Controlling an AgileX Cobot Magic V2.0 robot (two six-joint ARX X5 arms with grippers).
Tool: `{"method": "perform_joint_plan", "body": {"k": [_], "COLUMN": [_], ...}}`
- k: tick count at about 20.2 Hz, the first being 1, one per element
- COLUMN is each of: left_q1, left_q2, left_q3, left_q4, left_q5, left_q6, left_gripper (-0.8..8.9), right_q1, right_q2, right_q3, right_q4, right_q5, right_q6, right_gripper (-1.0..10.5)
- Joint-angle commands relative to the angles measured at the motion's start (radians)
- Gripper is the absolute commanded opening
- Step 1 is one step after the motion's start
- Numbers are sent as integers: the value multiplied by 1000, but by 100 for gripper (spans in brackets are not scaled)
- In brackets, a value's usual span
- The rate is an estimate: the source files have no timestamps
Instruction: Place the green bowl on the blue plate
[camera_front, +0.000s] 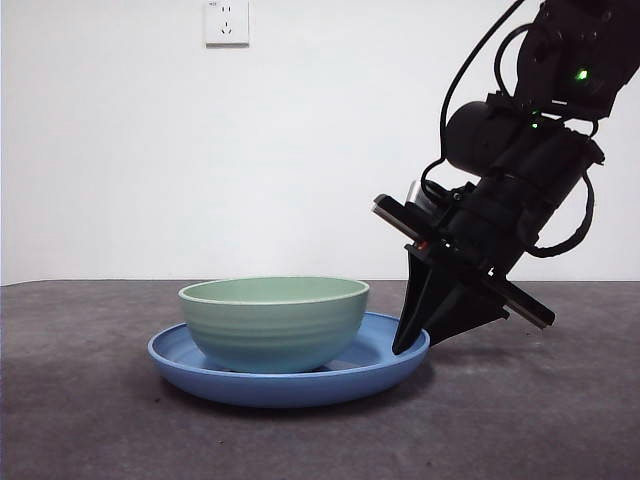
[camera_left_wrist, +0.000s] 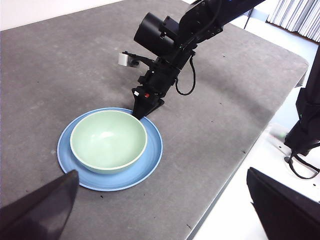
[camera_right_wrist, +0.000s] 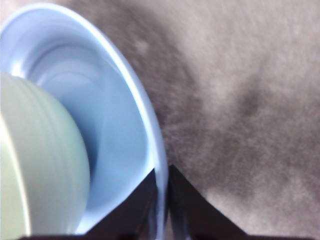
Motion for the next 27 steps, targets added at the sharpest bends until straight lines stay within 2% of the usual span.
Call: {"method": "perform_joint_plan", "body": {"k": [1,2,6,10,13,14,19,22,27], "left_q1": [-4,-4,-4,-4,-4,-4,-4,-4,-4], "left_q2": [4,4,4,4,4,4,4,4,4], "left_q3": [10,10,10,10,10,10,10,10,10], "left_q4": [12,12,12,11,12,12,12,12,12], "left_q5": [2,2,2,2,2,2,2,2,2], "left_q6": [1,1,0,1,1,1,1,1,0], "left_gripper": [626,626,626,626,626,626,626,626,626], "right_q1": [8,8,10,2,0,0,2,2,12], "right_q2": [16,16,13,-66,-212,-269,-588,-735,-931], "right_q3": [18,18,18,18,18,18,18,18,18], "right_q4": [16,21,22,19,-9,-30,-254,-401,-634], "right_q5": [0,0,-1,0,52,69,103,120,202], "right_q6": [-12,-12,-14,-14,-21,-29,-100,-140,-208], "right_gripper": [11,23,217,222,232,274,445,468,545]}}
